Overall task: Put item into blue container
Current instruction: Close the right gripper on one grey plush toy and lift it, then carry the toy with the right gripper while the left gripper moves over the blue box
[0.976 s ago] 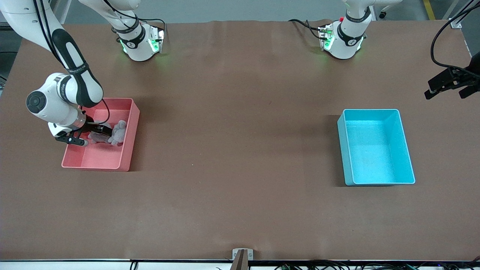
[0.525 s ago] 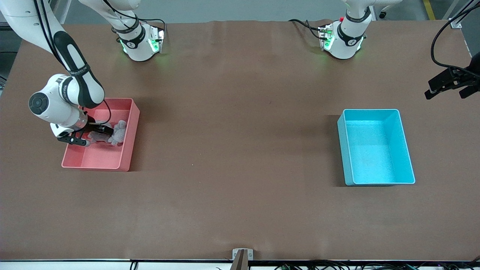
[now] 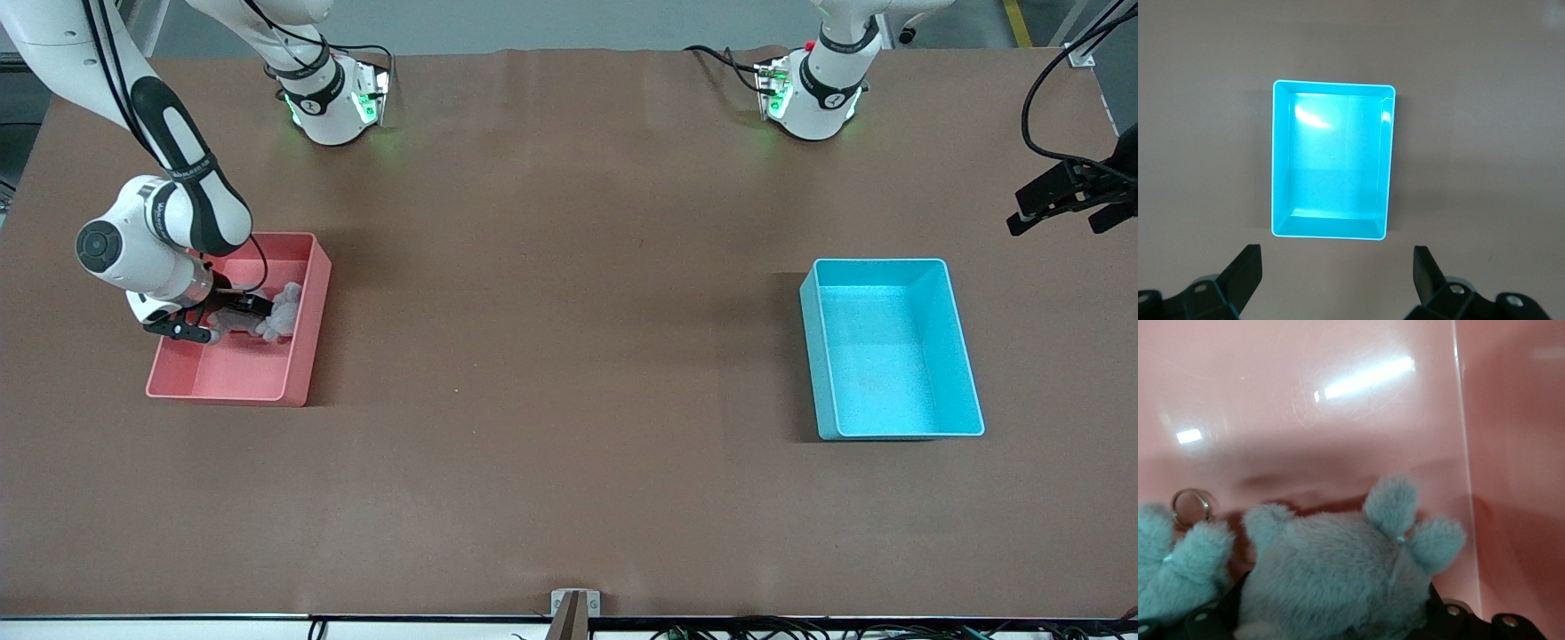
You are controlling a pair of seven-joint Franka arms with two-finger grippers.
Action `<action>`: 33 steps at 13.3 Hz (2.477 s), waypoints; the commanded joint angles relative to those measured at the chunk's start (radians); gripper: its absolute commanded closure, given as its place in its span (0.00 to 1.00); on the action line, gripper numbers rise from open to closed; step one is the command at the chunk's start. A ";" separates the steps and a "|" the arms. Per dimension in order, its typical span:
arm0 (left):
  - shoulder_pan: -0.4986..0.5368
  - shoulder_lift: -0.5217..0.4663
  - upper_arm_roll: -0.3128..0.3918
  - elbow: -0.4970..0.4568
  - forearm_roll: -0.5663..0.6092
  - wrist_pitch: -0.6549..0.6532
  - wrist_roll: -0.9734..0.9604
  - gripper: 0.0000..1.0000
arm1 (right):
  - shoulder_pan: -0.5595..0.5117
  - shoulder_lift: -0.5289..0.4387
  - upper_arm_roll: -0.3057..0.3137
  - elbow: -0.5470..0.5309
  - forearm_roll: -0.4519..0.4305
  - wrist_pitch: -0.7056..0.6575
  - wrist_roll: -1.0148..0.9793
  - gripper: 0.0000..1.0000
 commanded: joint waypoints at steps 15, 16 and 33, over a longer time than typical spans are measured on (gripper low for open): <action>0.001 -0.011 0.002 -0.002 -0.013 0.004 -0.006 0.00 | -0.006 -0.012 0.016 0.032 0.014 -0.101 0.008 1.00; 0.001 -0.011 0.002 -0.002 -0.013 0.004 -0.006 0.00 | -0.006 -0.017 0.016 0.060 0.014 -0.150 0.006 1.00; -0.015 0.019 -0.030 -0.055 -0.017 -0.031 -0.029 0.00 | 0.486 -0.074 0.017 0.511 0.116 -0.634 0.892 1.00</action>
